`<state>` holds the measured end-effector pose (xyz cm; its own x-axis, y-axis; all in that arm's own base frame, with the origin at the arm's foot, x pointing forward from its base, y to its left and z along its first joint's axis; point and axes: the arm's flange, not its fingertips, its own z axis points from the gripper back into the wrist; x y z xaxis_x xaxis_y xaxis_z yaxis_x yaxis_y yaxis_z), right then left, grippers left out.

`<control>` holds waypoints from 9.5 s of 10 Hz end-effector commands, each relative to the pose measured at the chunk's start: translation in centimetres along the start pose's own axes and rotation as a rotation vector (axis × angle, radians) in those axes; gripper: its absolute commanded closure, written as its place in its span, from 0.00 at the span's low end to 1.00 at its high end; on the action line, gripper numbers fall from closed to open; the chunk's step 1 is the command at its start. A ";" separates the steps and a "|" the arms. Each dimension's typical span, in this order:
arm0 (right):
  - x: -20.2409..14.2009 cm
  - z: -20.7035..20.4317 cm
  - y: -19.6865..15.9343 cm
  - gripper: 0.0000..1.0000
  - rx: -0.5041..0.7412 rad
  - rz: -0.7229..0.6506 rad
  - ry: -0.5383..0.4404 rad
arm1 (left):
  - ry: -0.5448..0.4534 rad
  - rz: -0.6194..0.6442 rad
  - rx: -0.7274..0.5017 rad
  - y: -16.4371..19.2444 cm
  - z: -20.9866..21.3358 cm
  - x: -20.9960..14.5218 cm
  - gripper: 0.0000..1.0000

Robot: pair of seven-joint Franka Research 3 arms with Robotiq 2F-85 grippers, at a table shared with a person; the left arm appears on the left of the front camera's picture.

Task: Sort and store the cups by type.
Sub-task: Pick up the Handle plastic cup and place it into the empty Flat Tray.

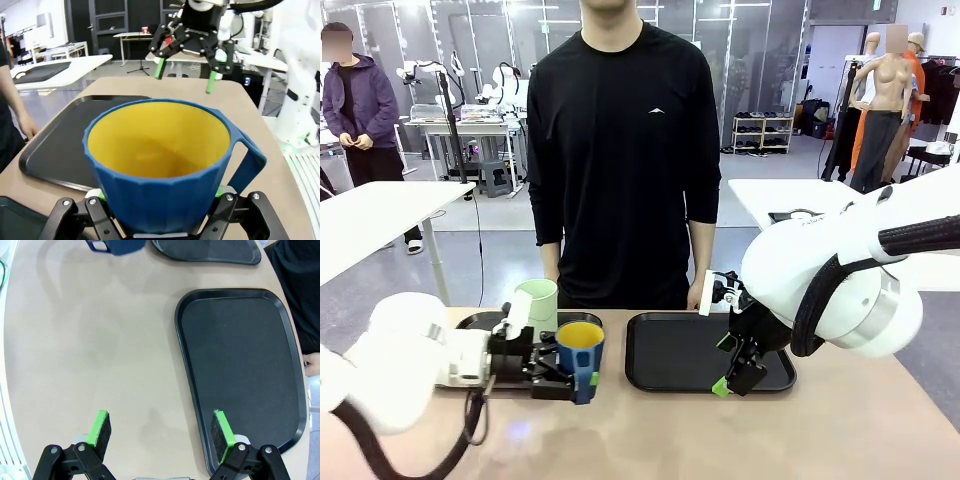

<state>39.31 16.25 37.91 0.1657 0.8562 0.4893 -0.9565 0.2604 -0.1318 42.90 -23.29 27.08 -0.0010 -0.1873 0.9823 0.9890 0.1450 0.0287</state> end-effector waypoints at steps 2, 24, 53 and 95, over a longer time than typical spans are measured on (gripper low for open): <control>-0.7 0.1 0.1 0.00 -0.038 -0.003 0.025 | -0.001 -0.042 0.082 -0.5 -5.0 -2.4 0.30; -7.4 2.3 -4.8 0.00 -0.078 -0.118 0.177 | -0.019 0.029 0.101 2.0 -11.1 0.0 0.30; -7.4 2.3 -4.8 0.00 -0.078 -0.118 0.177 | -0.079 -0.016 0.201 8.7 -23.6 -4.4 0.30; -7.4 2.3 -4.8 0.00 -0.078 -0.118 0.177 | -0.027 -0.043 0.301 -3.5 -13.7 -7.6 0.00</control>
<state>42.07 7.66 37.00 0.3274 0.8782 0.3487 -0.9079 0.3946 -0.1413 50.15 -33.09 22.57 0.0253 -0.1793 0.9835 0.9204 0.3881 0.0470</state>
